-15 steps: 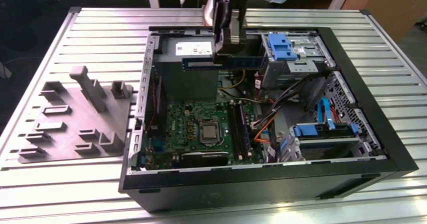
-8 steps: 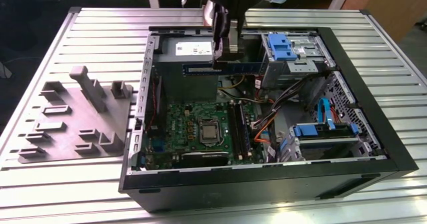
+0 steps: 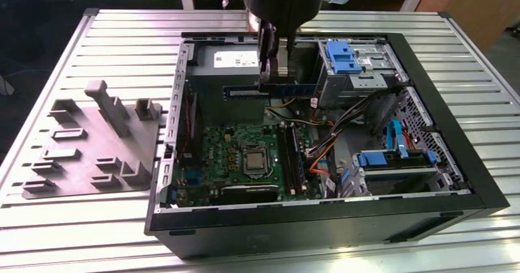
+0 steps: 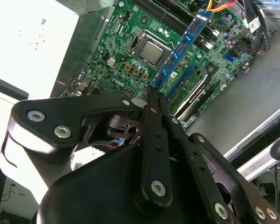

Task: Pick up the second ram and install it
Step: 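Pick up the second ram and move it above second insertion slot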

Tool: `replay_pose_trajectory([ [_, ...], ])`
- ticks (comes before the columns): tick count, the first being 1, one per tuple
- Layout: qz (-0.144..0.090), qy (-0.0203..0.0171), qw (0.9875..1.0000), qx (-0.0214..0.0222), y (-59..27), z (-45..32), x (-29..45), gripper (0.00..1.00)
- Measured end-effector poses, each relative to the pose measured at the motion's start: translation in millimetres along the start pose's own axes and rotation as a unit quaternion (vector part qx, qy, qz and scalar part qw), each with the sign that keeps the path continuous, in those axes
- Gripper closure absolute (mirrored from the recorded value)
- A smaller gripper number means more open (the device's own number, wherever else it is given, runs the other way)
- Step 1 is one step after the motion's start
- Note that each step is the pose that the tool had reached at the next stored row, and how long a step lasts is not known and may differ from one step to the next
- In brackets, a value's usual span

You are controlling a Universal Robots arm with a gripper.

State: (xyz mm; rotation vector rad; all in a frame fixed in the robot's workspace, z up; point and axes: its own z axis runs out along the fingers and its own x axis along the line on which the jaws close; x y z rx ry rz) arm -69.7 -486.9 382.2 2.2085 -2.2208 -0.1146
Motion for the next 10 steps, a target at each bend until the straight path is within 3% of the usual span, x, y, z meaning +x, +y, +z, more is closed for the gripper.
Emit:
replay_pose_trajectory([
  [10, 0.0, 0.0, 1.0, 0.0, -1.0, 18.0, 1.7, 0.88],
])
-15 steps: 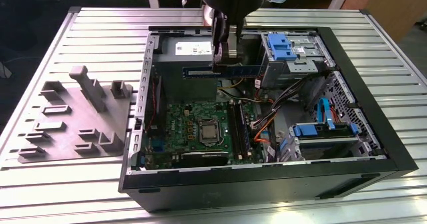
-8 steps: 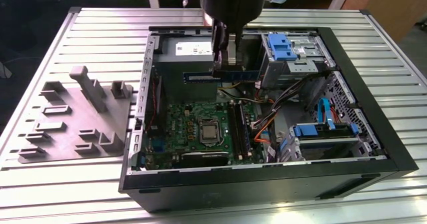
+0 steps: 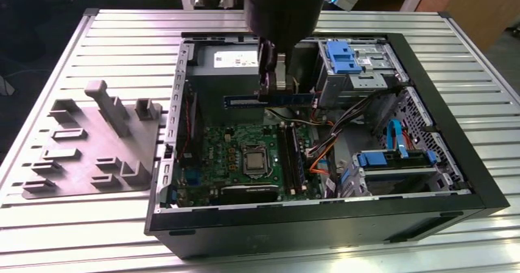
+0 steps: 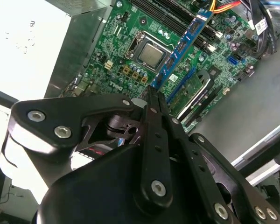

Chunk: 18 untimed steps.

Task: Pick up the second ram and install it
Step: 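Pick up the second ram and move it above second insertion slot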

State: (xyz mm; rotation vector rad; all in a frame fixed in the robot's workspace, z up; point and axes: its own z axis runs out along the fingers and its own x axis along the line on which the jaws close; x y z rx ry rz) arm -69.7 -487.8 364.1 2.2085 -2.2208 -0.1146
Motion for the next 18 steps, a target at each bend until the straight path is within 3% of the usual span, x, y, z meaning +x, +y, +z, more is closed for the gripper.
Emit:
replay_pose_trajectory([
  [18, 0.0, 0.0, 1.0, 0.0, -1.9, 32.6, 4.3, 0.88],
])
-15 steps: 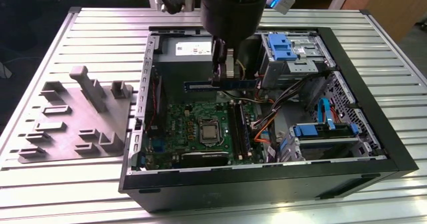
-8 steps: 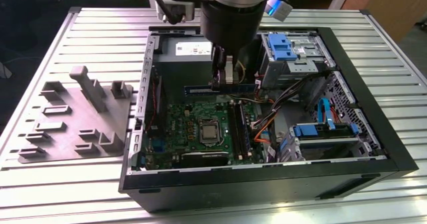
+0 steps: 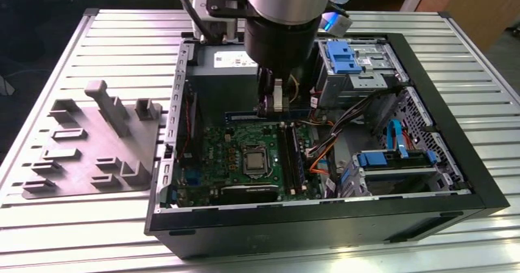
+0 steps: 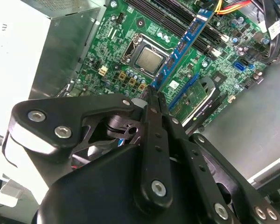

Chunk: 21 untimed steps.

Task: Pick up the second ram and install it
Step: 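Pick up the second ram and move it above second insertion slot, then insert the second ram into the second slot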

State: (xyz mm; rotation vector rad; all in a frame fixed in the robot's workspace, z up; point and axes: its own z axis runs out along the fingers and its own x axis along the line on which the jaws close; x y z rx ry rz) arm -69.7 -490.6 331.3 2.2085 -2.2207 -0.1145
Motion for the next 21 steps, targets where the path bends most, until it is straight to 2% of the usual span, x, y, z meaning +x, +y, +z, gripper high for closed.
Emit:
replay_pose_trajectory([
  [4, 0.0, -0.0001, 1.0, 0.0, -0.4, 6.0, 0.5, 0.88],
  [11, 0.0, -0.0027, 1.0, 0.0, -0.4, 6.1, 0.6, 0.88],
  [21, 0.0, -0.0034, 1.0, 0.0, -0.4, 6.1, 0.6, 0.88],
])
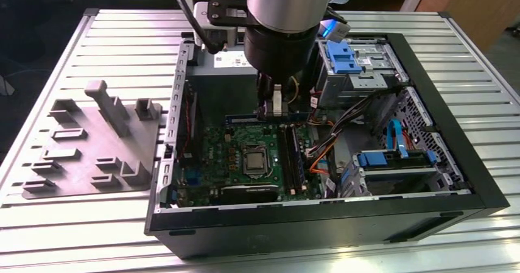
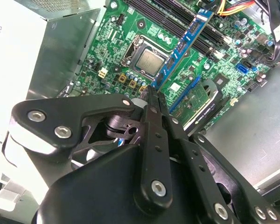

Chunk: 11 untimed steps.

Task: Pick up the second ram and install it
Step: 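Insert the second ram into the second slot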

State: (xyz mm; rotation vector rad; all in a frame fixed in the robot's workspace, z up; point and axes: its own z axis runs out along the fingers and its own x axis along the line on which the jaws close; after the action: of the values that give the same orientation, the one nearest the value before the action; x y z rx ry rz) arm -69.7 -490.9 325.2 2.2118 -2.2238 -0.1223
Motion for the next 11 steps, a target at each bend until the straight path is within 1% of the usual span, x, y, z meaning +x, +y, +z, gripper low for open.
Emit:
replay_pose_trajectory([
  [3, 0.006, -0.0004, 1.0, 0.0003, -0.1, 0.2, 0.0, 0.88],
  [6, 0.029, -0.0017, 0.9996, 0.0016, -0.1, 0.8, 0.0, 0.88],
  [9, 0.057, -0.0033, 0.9984, 0.003, -0.1, 1.5, 0.1, 0.88],
  [11, 0.075, -0.0043, 0.9972, 0.004, -0.2, 2.1, 0.1, 0.88],
])
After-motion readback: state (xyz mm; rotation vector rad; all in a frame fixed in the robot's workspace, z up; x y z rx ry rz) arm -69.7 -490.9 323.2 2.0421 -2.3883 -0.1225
